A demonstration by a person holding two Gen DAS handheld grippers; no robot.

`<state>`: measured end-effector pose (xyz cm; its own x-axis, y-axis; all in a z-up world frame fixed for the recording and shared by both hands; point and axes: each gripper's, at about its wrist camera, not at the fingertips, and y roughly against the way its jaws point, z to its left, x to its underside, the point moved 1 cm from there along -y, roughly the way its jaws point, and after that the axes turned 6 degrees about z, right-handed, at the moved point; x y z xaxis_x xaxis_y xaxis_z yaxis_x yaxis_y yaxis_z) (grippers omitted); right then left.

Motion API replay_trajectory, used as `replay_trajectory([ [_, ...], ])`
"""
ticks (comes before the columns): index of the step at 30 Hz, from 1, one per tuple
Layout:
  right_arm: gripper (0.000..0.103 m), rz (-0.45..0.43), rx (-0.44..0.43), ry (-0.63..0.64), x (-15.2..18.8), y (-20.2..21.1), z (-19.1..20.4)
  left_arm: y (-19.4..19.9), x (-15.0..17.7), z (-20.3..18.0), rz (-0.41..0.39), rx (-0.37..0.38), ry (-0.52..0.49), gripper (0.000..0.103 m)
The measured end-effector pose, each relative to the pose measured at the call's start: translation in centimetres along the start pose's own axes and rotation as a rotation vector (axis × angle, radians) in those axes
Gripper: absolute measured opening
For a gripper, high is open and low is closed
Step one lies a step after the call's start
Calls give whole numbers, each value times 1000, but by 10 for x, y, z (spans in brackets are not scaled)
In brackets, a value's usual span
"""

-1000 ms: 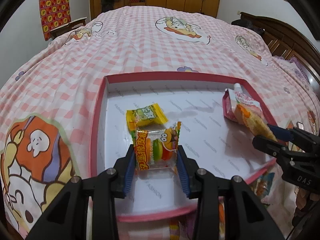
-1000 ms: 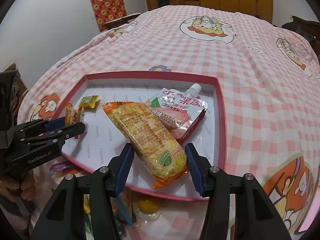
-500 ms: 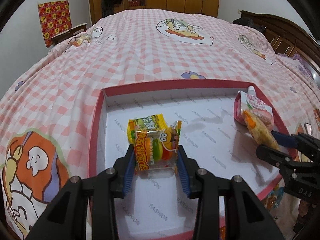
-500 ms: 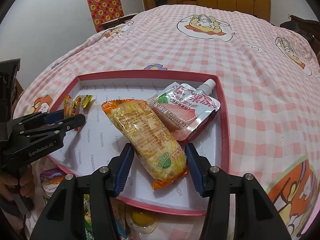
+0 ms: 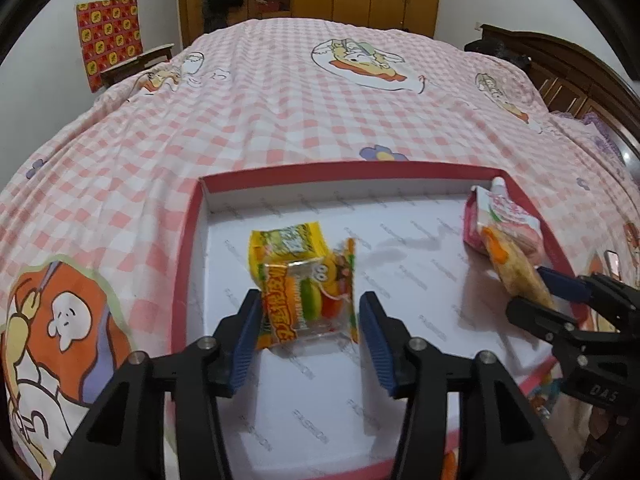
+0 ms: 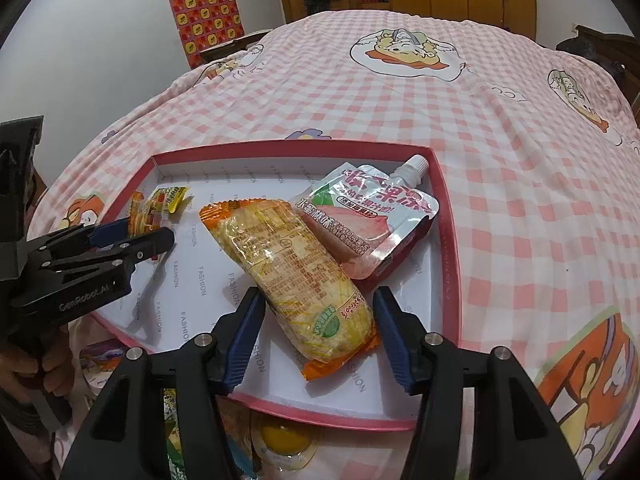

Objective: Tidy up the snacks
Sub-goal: 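Carry and release the gummy packet in the box with left tool while right tool drops the cracker bag there, then grasp the purple tin with left tool while right tool grasps the clear blue-edged candy bag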

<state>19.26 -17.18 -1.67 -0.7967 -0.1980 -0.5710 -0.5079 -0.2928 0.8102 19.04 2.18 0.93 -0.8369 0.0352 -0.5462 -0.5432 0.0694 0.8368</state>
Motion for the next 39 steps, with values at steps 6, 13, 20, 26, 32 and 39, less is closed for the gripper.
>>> replay_trajectory([
  [6, 67, -37, -12, 7, 1, 8, 3, 9, 4, -5, -9, 23, -5, 63],
  [13, 67, -81, -47, 2, 6, 24, 5, 30, 14, -9, -38, 49, -15, 65],
  [20, 67, -93, -84, -9, 20, 35, 7, 47, 25, -11, -39, 59, -6, 66],
  [26, 67, -103, -107, -33, 34, 45, 6, 61, 38, -8, -35, 84, 17, 66],
  [32, 67, -111, -114, -47, 46, 55, 6, 74, 50, -10, -40, 106, 31, 66],
  [39, 67, -112, -122, -58, 59, 62, 6, 81, 63, -20, -34, 106, -12, 67],
])
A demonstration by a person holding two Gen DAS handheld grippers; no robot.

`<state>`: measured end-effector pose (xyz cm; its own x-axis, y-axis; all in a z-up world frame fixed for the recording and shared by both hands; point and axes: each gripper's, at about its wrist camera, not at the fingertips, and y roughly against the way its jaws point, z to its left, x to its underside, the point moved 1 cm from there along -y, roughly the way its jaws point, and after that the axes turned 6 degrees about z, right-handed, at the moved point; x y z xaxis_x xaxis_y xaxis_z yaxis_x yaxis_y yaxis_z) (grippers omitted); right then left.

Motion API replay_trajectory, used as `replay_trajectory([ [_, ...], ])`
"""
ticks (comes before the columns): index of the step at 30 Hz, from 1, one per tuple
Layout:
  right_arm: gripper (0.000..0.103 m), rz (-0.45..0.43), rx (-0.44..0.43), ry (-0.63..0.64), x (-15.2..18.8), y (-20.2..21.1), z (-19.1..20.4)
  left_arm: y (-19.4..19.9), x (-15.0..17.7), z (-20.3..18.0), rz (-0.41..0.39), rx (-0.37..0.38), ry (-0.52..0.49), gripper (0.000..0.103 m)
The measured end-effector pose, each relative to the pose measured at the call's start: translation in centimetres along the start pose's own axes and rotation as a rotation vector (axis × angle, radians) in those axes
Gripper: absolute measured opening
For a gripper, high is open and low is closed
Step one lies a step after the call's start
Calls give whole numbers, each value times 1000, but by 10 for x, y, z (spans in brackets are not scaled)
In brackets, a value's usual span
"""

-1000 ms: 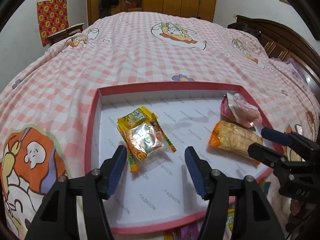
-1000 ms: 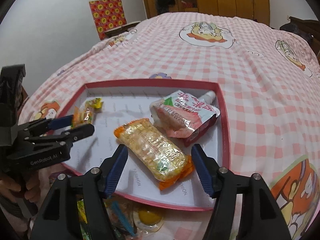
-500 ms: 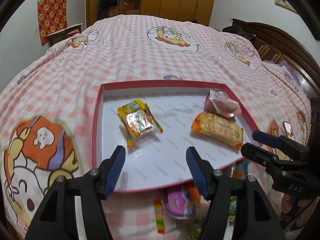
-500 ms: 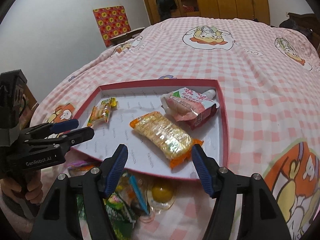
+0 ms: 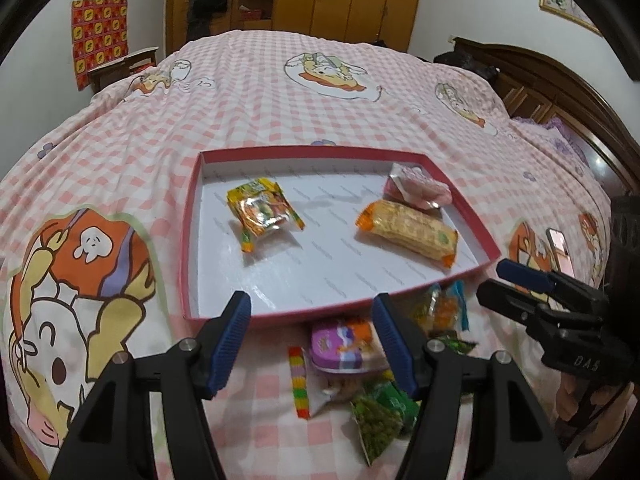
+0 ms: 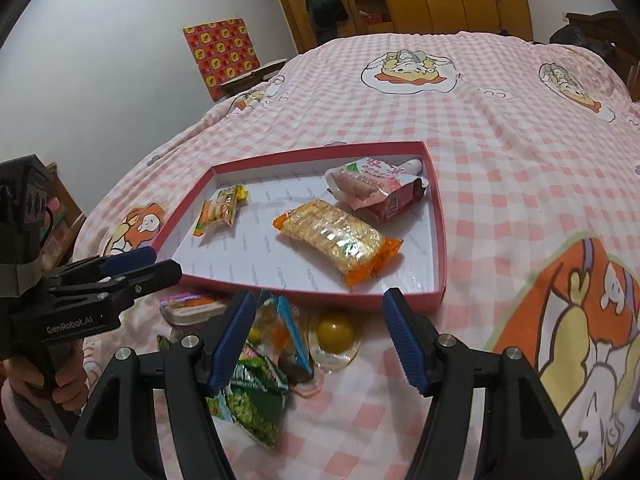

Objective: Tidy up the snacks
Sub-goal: 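Grasp the purple tin with left tool while right tool grasps the clear blue-edged candy bag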

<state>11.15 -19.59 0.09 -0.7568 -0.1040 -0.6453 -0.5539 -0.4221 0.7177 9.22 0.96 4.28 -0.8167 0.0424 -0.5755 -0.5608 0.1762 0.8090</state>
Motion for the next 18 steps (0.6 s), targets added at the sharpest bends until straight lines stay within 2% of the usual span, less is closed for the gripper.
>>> replay_trajectory([
  [10, 67, 34, 16, -25, 18, 5, -4, 0, 15, -21, 18, 28, -46, 67],
  [18, 67, 54, 10, -40, 28, 5, -7, -17, 18, -26, 51, -6, -63, 67],
])
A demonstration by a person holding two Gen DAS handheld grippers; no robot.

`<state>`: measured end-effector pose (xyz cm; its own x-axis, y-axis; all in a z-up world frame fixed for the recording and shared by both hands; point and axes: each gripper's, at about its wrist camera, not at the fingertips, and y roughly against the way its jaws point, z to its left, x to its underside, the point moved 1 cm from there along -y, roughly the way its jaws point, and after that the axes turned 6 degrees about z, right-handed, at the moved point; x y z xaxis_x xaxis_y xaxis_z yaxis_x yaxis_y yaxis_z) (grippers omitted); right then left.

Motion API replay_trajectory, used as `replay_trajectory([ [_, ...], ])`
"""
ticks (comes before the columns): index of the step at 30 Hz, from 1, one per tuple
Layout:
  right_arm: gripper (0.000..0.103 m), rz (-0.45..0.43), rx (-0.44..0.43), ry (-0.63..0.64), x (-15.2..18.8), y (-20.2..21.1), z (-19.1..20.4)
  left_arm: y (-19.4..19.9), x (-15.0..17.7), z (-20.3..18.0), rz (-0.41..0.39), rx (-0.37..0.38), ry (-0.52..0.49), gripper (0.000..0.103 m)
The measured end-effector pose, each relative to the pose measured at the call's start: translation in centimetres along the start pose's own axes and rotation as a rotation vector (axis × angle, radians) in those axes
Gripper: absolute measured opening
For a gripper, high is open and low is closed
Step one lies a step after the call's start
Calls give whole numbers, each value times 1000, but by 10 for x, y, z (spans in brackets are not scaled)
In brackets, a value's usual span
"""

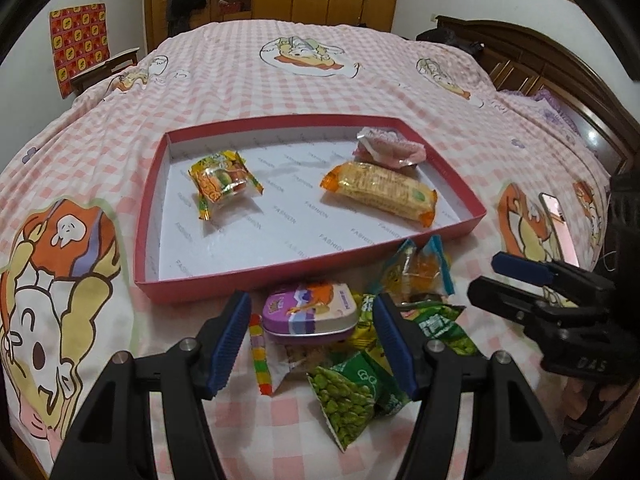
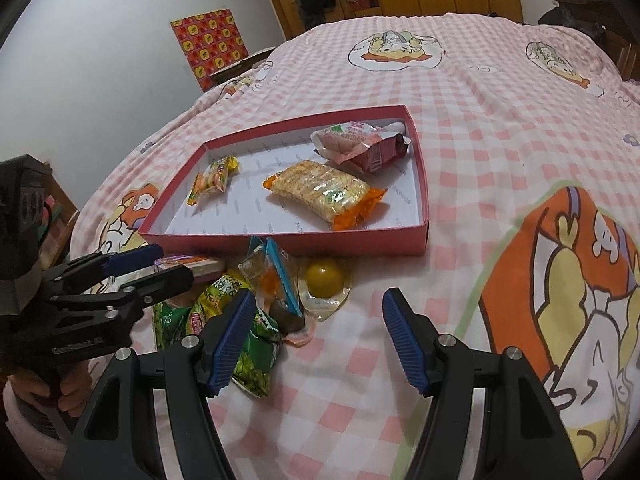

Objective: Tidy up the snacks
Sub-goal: 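Grasp the purple tin with left tool while right tool grasps the clear blue-edged candy bag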

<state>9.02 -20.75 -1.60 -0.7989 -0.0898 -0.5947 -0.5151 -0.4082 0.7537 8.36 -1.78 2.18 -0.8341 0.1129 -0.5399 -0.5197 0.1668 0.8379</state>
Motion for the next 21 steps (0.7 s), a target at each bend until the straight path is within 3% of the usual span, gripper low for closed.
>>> replay_trajectory([
  [5, 67, 7, -7, -5, 2, -2, -1, -9, -1, 0, 13, -1, 3, 66],
  [13, 67, 13, -25, -18, 5, -5, -4, -20, -1, 1, 9, -17, 6, 53],
  [21, 67, 17, -29, -21, 6, -6, -3, -16, 2, 1, -11, -10, 12, 52],
])
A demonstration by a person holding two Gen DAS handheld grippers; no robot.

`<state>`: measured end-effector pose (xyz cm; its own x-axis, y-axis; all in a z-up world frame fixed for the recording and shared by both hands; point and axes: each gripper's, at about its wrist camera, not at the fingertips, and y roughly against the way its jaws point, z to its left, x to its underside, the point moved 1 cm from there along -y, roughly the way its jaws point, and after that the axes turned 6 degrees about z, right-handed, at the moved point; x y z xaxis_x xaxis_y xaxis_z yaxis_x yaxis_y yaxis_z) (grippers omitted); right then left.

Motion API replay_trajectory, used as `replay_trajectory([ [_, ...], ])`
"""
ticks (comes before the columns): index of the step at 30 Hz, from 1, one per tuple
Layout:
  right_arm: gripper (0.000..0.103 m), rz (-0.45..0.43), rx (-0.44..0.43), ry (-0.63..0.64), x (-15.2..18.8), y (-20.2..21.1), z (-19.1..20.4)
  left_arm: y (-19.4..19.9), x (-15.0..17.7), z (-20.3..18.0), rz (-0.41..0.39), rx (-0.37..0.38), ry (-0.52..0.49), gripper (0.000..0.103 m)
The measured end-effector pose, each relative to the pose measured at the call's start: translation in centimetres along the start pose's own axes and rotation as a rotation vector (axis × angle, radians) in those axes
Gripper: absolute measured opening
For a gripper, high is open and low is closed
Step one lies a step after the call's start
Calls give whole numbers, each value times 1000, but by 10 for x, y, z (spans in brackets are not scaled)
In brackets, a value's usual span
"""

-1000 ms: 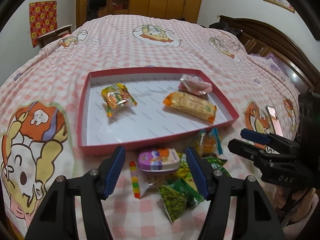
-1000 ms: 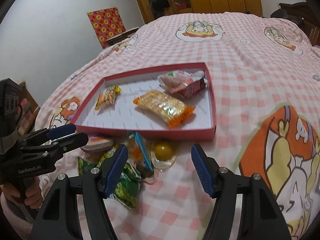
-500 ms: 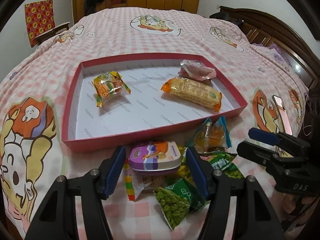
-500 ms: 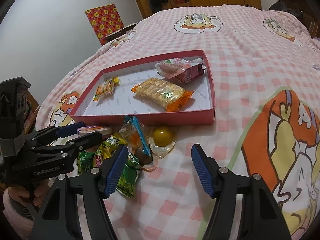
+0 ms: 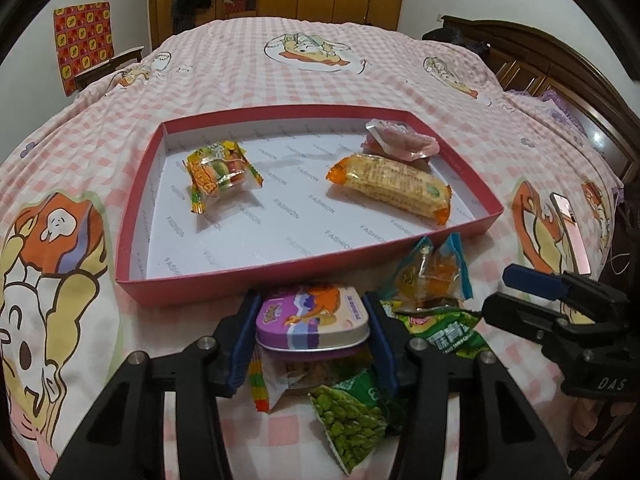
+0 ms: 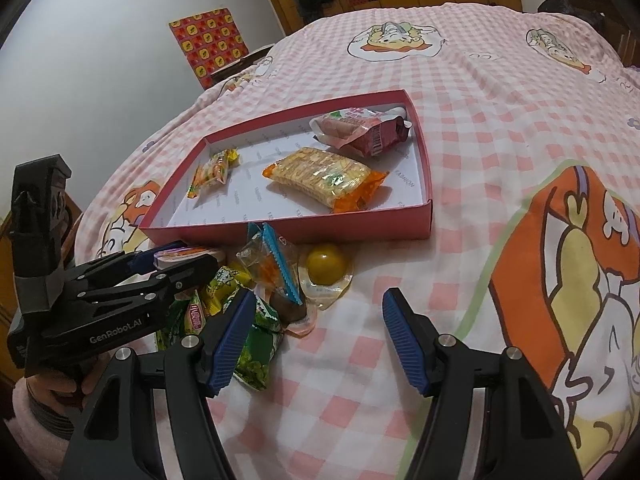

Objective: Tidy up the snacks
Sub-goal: 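Grasp the purple tin with left tool while right tool grasps the clear blue-edged candy bag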

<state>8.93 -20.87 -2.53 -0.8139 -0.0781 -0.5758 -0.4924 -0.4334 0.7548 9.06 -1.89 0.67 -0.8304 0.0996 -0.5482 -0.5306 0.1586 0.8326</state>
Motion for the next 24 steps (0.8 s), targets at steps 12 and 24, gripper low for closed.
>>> replay_trajectory([
  [12, 63, -19, -30, 6, -1, 3, 9, 24, 6, 21, -50, 31, 77, 52],
  [24, 54, 7, -5, 81, -13, -16, 34, 27, 12, 29, -62, 10, 92, 52],
])
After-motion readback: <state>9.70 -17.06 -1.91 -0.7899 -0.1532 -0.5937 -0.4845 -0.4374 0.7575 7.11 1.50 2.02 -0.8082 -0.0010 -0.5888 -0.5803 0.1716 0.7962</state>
